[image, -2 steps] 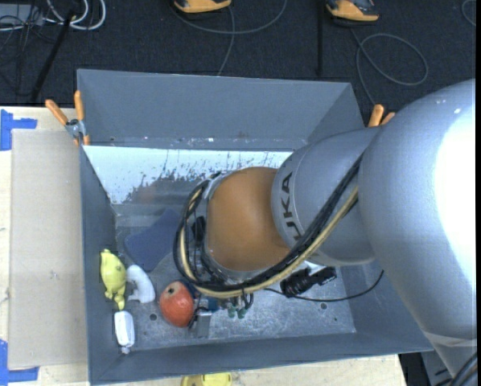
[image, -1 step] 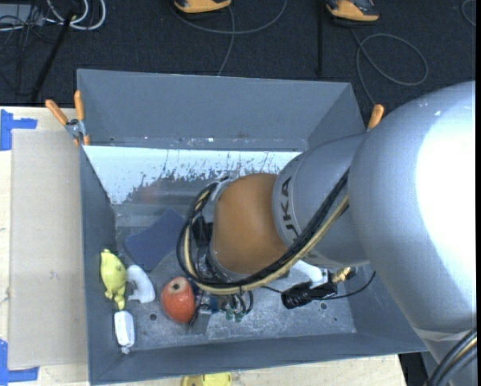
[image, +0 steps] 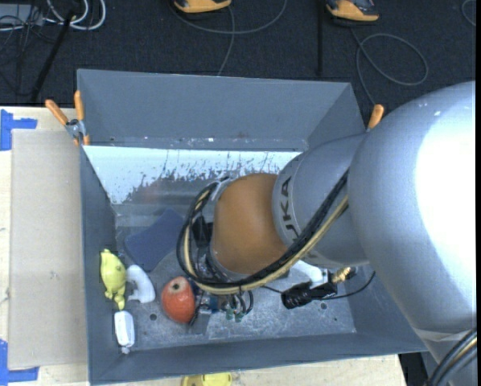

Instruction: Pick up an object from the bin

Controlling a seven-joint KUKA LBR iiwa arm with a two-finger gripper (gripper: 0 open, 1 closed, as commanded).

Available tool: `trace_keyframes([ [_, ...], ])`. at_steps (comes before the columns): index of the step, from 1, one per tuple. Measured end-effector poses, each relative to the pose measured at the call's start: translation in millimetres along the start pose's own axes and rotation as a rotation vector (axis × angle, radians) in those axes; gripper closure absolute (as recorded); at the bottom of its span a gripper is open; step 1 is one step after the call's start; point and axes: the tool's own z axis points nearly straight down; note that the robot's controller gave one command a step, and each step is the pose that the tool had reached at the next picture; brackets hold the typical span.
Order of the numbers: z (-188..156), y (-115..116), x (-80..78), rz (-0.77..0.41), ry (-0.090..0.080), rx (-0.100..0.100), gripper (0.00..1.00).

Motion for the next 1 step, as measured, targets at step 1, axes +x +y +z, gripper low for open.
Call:
trace_keyframes([
  [1,-0.4,4.5,1.1,0.004,-0.002,0.007,1.0],
])
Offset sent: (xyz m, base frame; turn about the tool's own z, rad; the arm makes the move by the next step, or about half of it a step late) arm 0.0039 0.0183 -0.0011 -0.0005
